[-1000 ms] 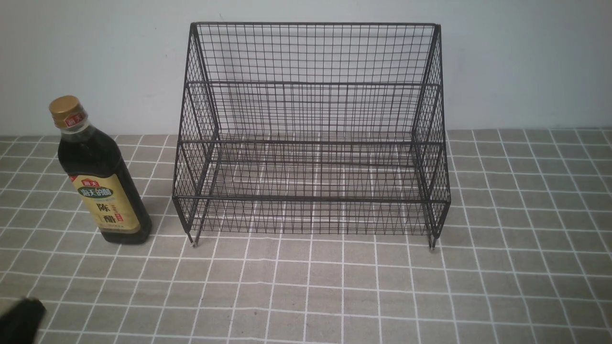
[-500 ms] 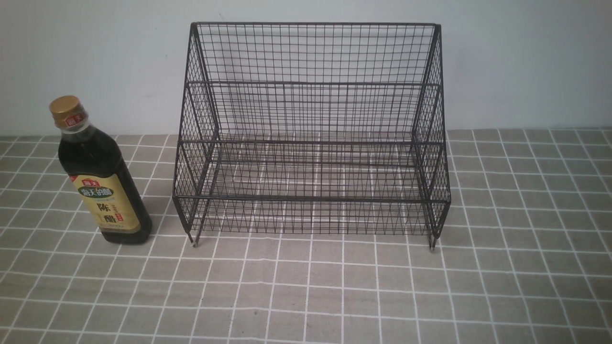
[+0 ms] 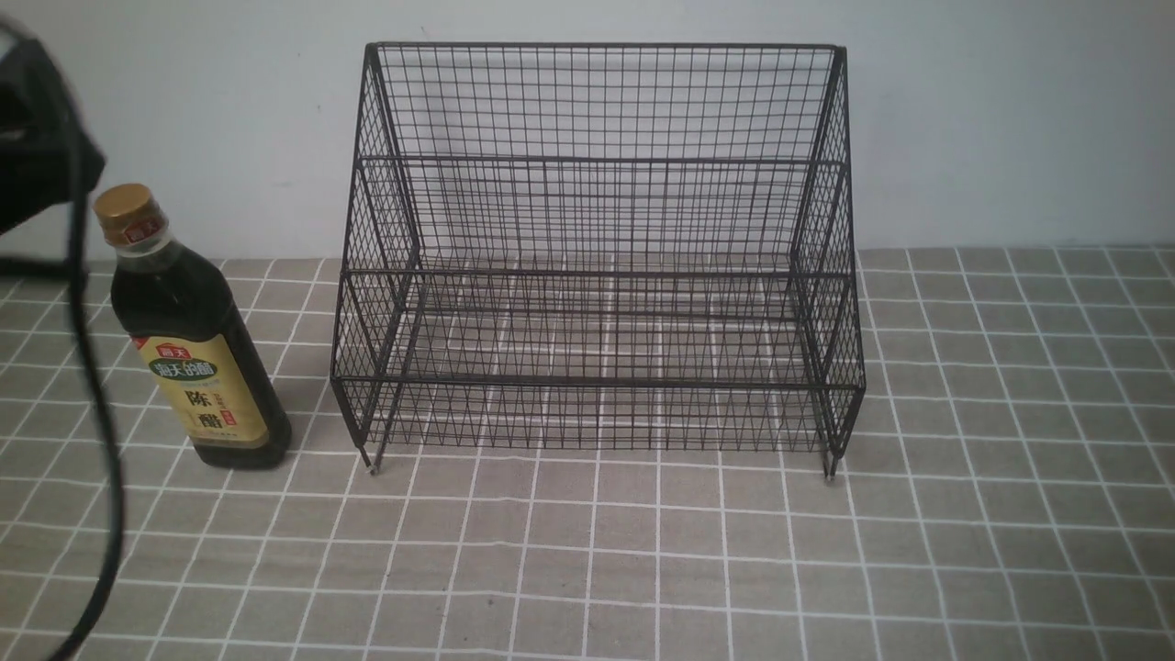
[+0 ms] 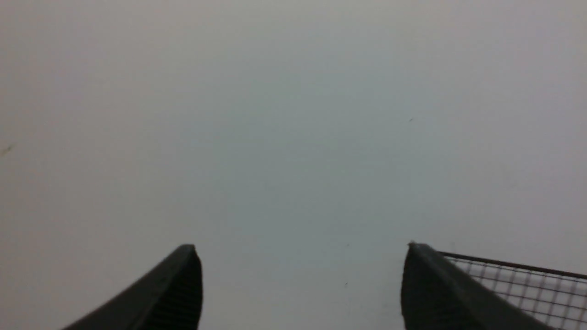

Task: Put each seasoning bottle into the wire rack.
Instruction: Use the left arm to grab the condiment bottle closest to it

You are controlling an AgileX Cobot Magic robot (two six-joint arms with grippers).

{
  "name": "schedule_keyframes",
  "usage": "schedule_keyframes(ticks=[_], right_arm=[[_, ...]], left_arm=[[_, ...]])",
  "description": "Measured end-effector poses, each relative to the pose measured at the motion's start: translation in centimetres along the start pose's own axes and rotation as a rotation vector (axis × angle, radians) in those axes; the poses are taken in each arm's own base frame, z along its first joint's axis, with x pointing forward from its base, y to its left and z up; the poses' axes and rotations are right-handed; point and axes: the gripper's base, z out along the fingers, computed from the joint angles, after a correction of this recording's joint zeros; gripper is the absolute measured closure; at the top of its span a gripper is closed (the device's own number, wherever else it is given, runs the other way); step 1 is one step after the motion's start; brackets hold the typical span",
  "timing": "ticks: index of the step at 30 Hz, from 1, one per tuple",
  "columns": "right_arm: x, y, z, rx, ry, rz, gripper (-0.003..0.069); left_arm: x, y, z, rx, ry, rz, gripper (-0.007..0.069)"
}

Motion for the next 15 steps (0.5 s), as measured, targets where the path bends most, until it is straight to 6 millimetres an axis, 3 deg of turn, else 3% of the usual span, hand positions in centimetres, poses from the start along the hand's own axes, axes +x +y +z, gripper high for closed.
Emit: schedule_keyframes(ticks=[2, 6, 15], right_arm=[[0.0, 0.0, 0.0, 0.000, 0.000, 0.000, 0.0671], [0.0, 0.0, 0.0, 0.000, 0.000, 0.000, 0.0671], [0.0, 0.0, 0.0, 0.000, 0.000, 0.000, 0.0671]], left_arm=[[1.3, -0.4, 2.9, -0.045, 0.074, 0.011, 0.0053], [3.6, -0.8, 5.5, -0.070, 0.151, 0.068, 0.0050], [7.9, -0.6, 7.8, -0.123, 0.244, 0.136, 0.0050]])
